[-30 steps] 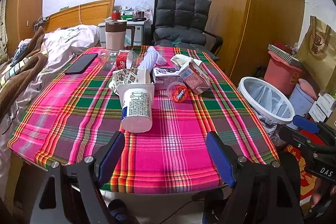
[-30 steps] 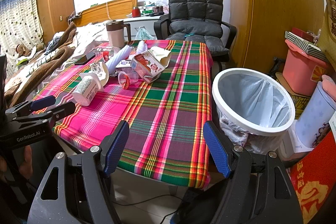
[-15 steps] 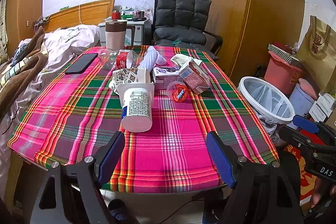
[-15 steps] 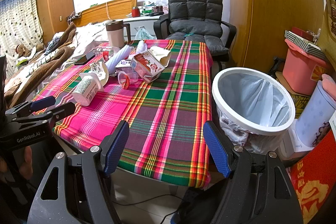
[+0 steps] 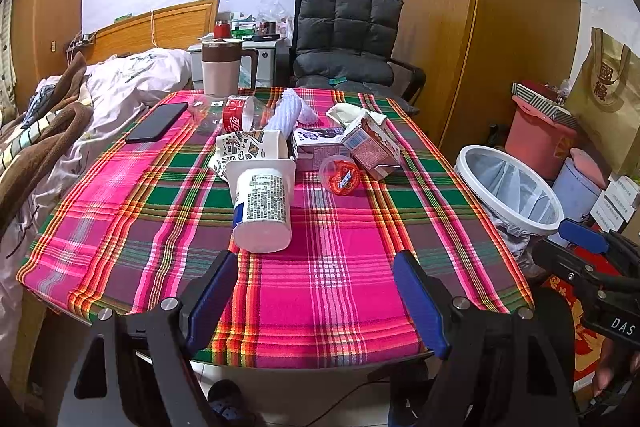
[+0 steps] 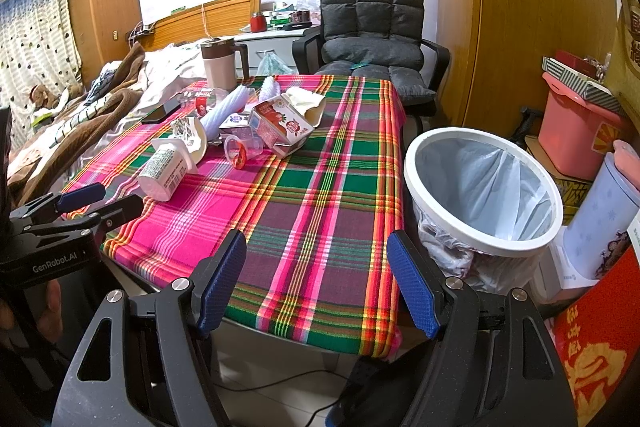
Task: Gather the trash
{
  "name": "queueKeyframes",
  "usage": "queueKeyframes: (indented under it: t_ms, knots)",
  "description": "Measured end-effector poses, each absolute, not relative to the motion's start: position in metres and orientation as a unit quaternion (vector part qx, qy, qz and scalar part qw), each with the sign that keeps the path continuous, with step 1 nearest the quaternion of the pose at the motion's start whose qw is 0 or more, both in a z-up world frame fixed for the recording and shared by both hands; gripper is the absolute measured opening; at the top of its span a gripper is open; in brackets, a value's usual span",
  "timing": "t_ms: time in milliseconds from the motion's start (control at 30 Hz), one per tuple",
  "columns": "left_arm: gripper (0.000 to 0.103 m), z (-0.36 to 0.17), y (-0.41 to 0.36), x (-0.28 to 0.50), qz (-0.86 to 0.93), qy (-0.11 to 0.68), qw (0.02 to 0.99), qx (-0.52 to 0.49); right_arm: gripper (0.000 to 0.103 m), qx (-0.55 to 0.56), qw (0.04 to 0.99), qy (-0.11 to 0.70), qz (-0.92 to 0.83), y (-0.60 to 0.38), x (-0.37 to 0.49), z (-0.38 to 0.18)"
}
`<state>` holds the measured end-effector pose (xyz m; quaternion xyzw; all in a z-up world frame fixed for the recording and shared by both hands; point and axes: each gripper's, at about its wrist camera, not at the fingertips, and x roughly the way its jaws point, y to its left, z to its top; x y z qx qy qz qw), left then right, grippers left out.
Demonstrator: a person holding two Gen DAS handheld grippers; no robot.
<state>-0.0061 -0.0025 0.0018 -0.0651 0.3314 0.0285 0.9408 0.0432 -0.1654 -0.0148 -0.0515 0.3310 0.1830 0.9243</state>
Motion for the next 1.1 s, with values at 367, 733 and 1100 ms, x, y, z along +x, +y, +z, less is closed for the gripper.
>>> queueKeyframes:
  t_ms: [367, 733, 1100]
  knots:
    - [0.079, 0.001, -0.001, -0.006, 0.030, 0.333, 0.940, -0.064, 0.074, -0.053, 0.923, 0.333, 0.185, -0.168, 0.042, -0.012]
    - [0.079, -0.003, 0.008, 0.004, 0.032, 0.339, 0.938, -0.068, 0.074, -0.054, 0.920, 0.339, 0.191, -0.160, 0.051, -0.017]
    - [0.079, -0.017, 0.031, 0.029, 0.047, 0.358, 0.929, -0.080, 0.074, -0.053, 0.910, 0.347, 0.221, -0.153, 0.072, -0.023]
